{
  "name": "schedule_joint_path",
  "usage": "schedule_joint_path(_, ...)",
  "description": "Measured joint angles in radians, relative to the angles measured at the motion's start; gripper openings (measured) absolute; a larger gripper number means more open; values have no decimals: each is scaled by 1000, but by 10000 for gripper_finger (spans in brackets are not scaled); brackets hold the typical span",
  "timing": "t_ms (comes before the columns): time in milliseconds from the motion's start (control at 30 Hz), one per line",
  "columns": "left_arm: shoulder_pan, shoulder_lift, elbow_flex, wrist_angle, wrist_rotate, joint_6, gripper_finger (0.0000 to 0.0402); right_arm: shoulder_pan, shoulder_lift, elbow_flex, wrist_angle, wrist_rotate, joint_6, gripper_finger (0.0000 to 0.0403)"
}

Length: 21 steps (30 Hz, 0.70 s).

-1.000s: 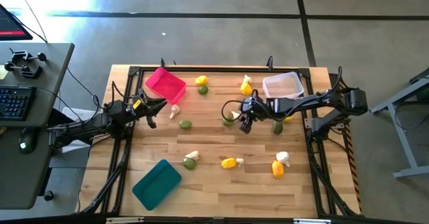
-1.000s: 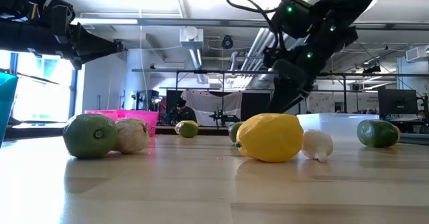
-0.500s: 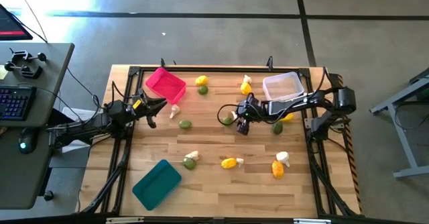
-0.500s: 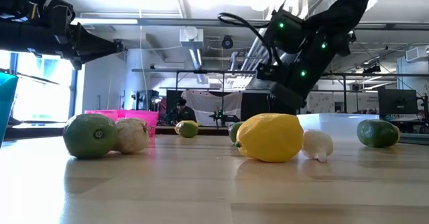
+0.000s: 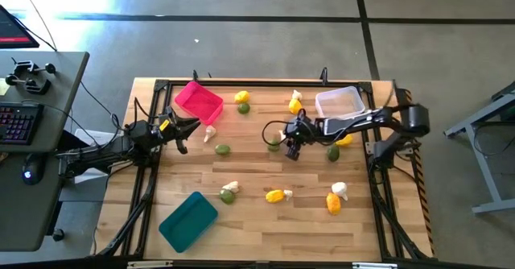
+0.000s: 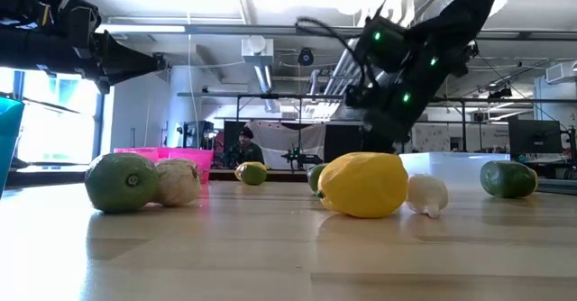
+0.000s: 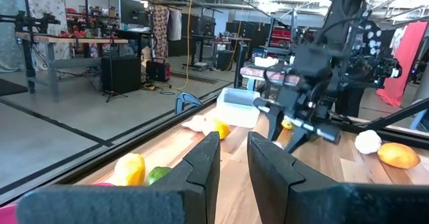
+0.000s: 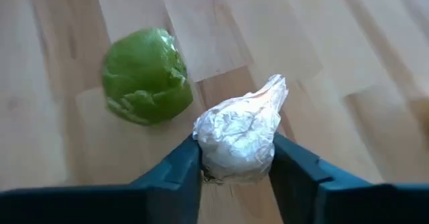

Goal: Sort produce into baskets
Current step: Put the white garlic in the transparent bin

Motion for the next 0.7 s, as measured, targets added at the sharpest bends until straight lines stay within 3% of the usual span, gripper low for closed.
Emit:
schedule_joint_path(200, 0, 0, 0, 0, 0, 0, 62, -53, -225, 0, -191, 23, 67, 93)
schedule_joint_path(367, 0, 0, 0, 0, 0, 0, 62, -210, -397, 0, -421, 111, 136, 97)
schedule_joint_path(533, 0, 0, 0, 0, 0, 0, 62, -415, -436, 0, -498, 105, 112, 98)
schedule_joint_path(700, 0, 0, 0, 0, 0, 0, 62, -583, -383, 0, -486, 14, 59, 98)
